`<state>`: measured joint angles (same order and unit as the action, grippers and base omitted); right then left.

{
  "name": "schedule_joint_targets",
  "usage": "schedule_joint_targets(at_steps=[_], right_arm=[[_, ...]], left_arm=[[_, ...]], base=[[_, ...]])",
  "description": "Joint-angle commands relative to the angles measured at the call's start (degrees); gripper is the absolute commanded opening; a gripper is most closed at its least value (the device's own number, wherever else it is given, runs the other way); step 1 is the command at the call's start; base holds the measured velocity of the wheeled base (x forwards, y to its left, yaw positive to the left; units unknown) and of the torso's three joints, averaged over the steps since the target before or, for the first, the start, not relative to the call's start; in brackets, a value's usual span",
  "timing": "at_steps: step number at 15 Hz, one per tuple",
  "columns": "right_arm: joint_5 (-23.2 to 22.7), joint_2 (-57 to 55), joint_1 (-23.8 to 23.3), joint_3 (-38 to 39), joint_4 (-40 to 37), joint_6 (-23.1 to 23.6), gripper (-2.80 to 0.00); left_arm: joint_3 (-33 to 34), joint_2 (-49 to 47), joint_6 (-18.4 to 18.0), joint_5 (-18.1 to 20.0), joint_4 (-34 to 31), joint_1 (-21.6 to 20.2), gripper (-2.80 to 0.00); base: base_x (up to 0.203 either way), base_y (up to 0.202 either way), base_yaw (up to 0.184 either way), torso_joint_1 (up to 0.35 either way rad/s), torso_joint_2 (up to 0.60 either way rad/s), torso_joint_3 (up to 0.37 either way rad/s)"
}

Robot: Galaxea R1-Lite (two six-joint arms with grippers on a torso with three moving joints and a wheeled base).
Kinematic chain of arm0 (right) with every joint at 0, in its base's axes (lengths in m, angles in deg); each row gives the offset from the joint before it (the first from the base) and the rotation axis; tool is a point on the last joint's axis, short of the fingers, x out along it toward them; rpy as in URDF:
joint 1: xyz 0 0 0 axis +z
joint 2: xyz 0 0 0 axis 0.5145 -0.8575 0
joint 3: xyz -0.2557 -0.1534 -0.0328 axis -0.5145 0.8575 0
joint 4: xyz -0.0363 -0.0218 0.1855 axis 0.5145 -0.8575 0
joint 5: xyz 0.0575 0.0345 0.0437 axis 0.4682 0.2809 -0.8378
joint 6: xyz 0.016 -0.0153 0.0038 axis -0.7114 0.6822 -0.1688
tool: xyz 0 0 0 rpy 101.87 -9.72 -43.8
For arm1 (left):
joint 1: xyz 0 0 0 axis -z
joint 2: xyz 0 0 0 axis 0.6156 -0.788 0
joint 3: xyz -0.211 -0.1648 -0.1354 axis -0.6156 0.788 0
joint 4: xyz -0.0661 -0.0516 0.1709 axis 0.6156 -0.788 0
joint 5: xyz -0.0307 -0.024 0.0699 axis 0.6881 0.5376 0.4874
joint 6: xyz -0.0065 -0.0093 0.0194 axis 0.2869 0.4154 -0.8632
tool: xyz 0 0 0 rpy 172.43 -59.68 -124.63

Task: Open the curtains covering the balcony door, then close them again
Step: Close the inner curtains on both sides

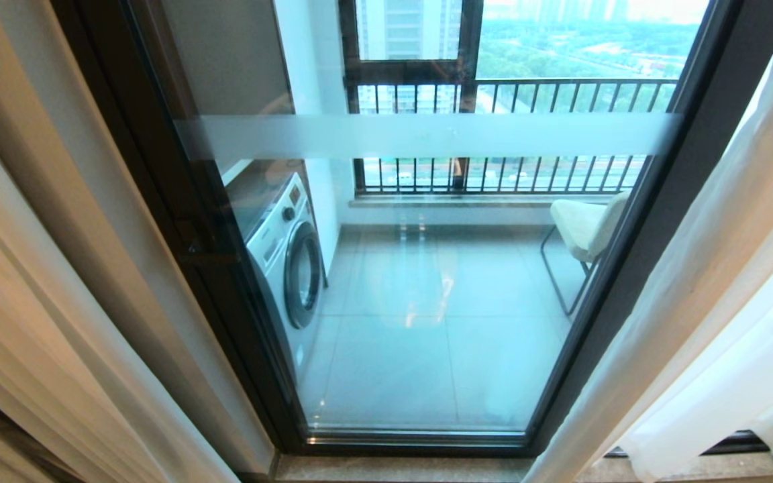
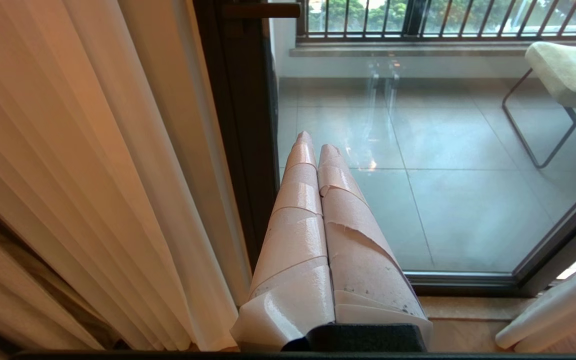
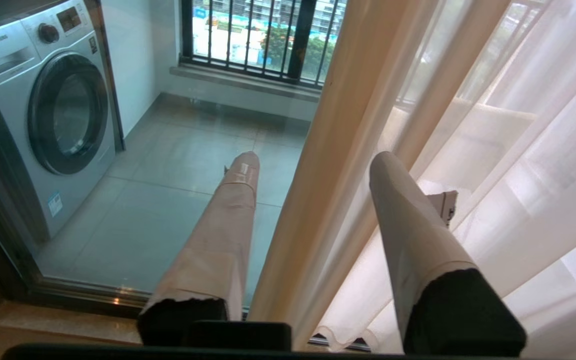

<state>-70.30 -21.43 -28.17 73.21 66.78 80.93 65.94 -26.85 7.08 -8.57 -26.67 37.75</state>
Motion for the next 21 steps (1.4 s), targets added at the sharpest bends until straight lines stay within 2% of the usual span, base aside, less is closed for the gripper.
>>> schedule_joint_targets(at_steps=[1, 6, 10, 21], right_arm=[[-0.8, 2.2, -2.4, 0.0, -1.0, 0.0, -2.80], [-2.4, 8.9, -3.2, 0.0, -6.0, 0.0, -2.80], [-1.6, 15.2, -3.0, 0.0, -16.2, 0.2, -2.80], [-1.3, 15.2, -3.0, 0.0, -16.9, -0.8, -2.80]], left_arm=[[0.0, 0.0, 0.0, 0.0, 0.0, 0.0, -2.80], [0.0, 0.0, 0.0, 0.0, 0.0, 0.0, -2.80], [0.0, 0.0, 0.0, 0.0, 0.0, 0.0, -2.80], [0.0, 0.0, 0.0, 0.0, 0.0, 0.0, -2.80]], base=[[0.000, 0.000, 0.000, 0.000, 0.00, 0.000], [0.000, 0.000, 0.000, 0.000, 0.00, 0.000], [0.000, 0.000, 0.000, 0.000, 0.00, 0.000], [0.000, 0.000, 0.000, 0.000, 0.00, 0.000]])
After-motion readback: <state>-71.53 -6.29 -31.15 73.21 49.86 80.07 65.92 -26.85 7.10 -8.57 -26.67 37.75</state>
